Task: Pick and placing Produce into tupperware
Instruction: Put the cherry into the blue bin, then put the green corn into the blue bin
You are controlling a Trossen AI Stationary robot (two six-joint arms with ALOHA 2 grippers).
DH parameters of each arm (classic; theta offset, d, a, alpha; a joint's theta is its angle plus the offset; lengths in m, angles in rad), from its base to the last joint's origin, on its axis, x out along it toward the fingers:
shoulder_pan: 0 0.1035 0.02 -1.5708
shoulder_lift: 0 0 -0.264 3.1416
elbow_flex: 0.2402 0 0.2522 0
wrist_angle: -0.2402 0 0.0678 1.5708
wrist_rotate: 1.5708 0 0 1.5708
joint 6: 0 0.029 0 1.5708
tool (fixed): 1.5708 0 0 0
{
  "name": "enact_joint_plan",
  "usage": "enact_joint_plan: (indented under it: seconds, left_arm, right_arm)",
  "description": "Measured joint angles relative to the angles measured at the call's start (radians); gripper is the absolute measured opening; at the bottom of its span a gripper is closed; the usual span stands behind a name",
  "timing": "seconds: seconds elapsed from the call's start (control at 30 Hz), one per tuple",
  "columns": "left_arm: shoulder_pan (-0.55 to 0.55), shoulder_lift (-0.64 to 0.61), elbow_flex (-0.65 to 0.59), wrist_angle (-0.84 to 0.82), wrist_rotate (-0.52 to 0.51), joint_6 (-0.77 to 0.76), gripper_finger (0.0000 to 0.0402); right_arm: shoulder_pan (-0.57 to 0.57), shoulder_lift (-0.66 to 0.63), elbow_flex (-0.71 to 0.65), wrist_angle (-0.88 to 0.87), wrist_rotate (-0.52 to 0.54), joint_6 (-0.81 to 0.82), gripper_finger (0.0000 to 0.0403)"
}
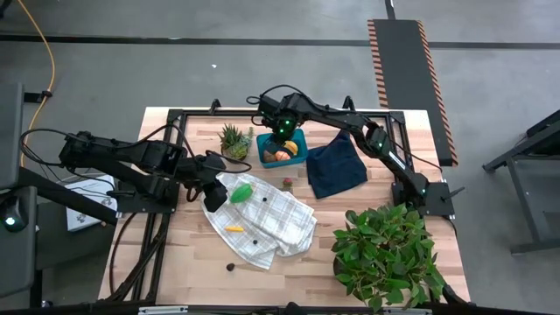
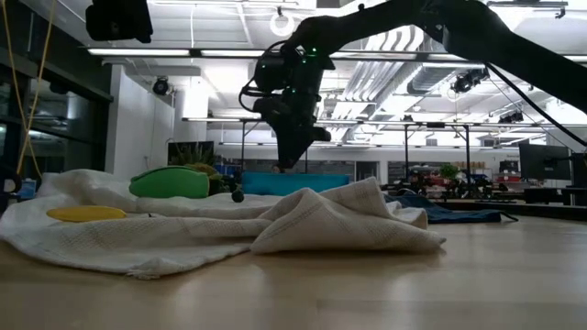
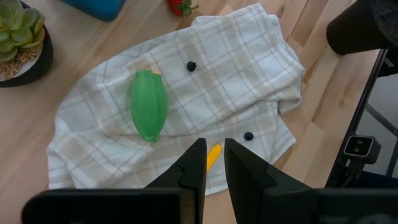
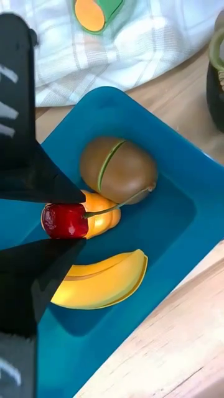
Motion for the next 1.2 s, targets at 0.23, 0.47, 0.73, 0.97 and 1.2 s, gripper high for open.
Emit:
enact_joint_plan:
  seconds: [0.23, 0.47, 0.73, 0.97, 1.2]
  left_arm:
    - [0.0, 0.0, 0.0, 0.0, 0.0, -0.001, 0.0046]
    - [0.0, 0.0, 0.0, 0.0, 0.0, -0.017, 0.0046]
    - [0.0, 0.0, 0.0, 0.0, 0.0, -0.023, 0.0046]
    - [0.0, 0.0, 0.0, 0.0, 0.0, -0.023, 0.0046]
    - [0.0, 0.0, 0.0, 0.0, 0.0, -0.023, 0.0046]
  right_arm:
    - [0.0, 0.0, 0.0, -0.005, 0.0, 0.008, 0.008]
    - [0.001, -0.001, 0.0, -0.008, 0.001, 0.009, 0.0102]
    - [0.002, -0.001, 0.0, -0.013, 0.001, 0.008, 0.0122]
    - [0.002, -0.001, 0.0, -0.043, 0.001, 0.009, 0.0129]
    - [0.004, -0.005, 0.016, -0.053, 0.003, 0.01, 0.0129]
